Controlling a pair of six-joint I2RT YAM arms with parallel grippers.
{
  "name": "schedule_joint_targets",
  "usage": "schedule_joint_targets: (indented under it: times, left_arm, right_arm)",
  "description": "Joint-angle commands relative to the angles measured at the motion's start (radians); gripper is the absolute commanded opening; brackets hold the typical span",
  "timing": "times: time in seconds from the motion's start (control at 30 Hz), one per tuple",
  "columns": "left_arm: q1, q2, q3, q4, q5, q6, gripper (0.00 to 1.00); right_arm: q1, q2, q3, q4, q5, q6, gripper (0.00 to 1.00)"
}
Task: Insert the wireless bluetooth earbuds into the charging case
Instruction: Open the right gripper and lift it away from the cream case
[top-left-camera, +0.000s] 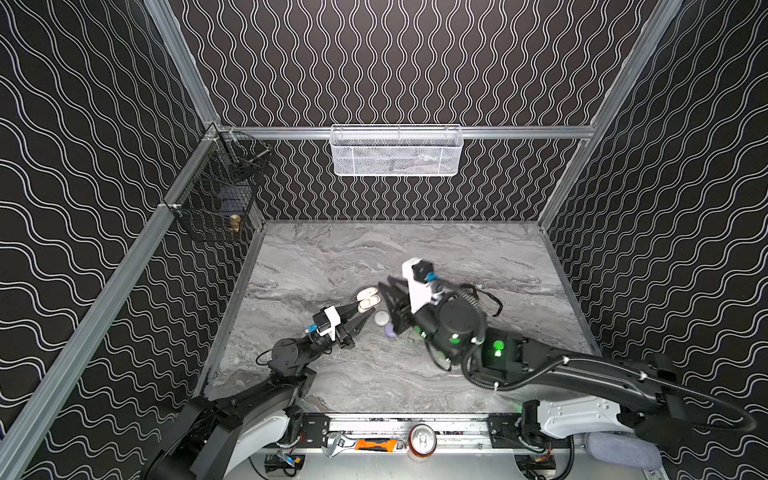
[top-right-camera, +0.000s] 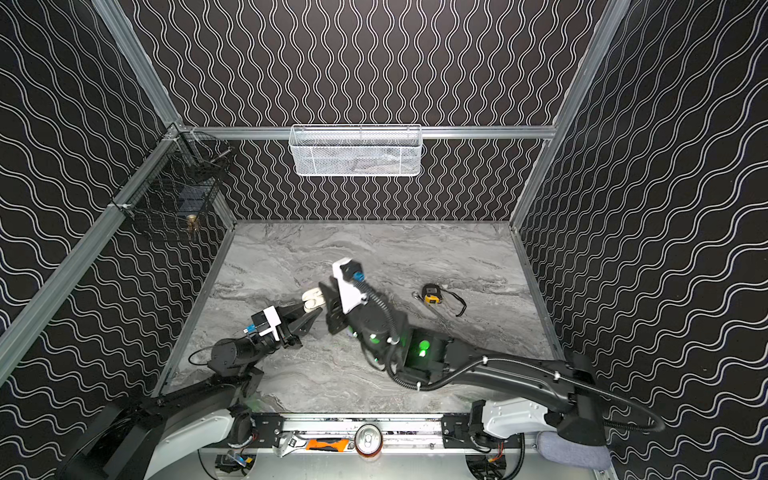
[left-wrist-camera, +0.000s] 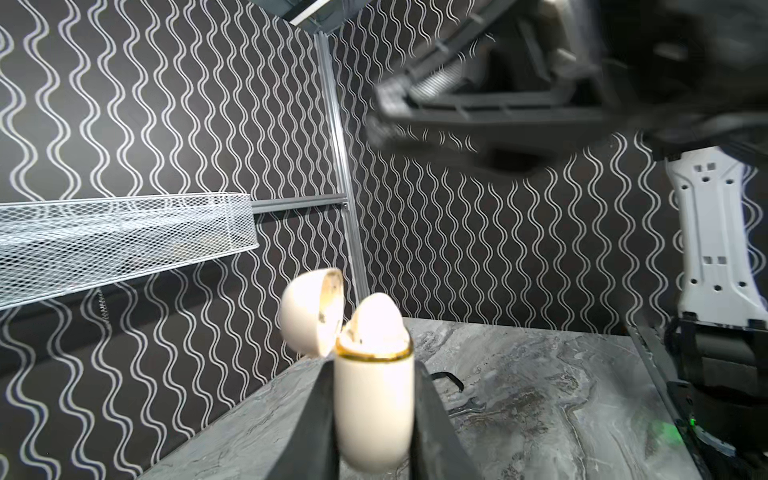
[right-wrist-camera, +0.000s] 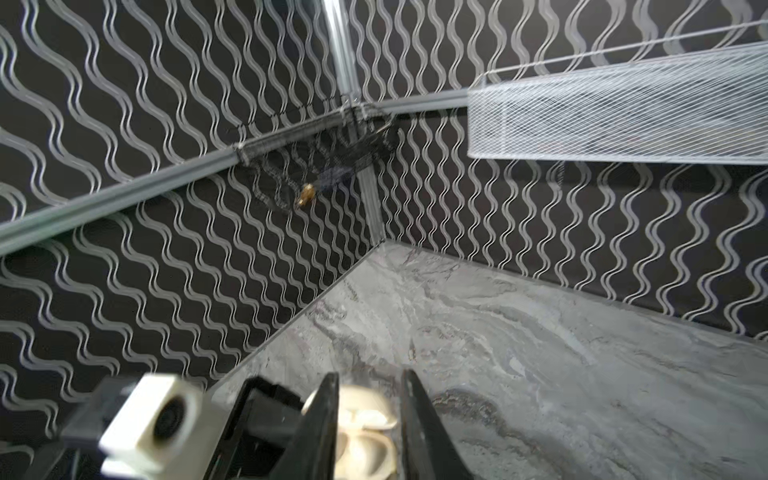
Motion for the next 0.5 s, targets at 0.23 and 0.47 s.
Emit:
schedule_joint_targets:
  times: [0.23, 0.47]
  left_arm:
    - [-0.048, 0.056, 0.063, 0.049, 0.183, 0.022, 0.00]
    - [-0.052, 0.086, 0.072, 0.046, 0.173, 0.025, 0.00]
  right_arm:
    - [-0.328, 0.186, 0.284, -0.541, -0.471, -0.037, 0.35]
    - [-0.328, 0.236, 0.298, -0.544, -0.677, -0.083, 0.36]
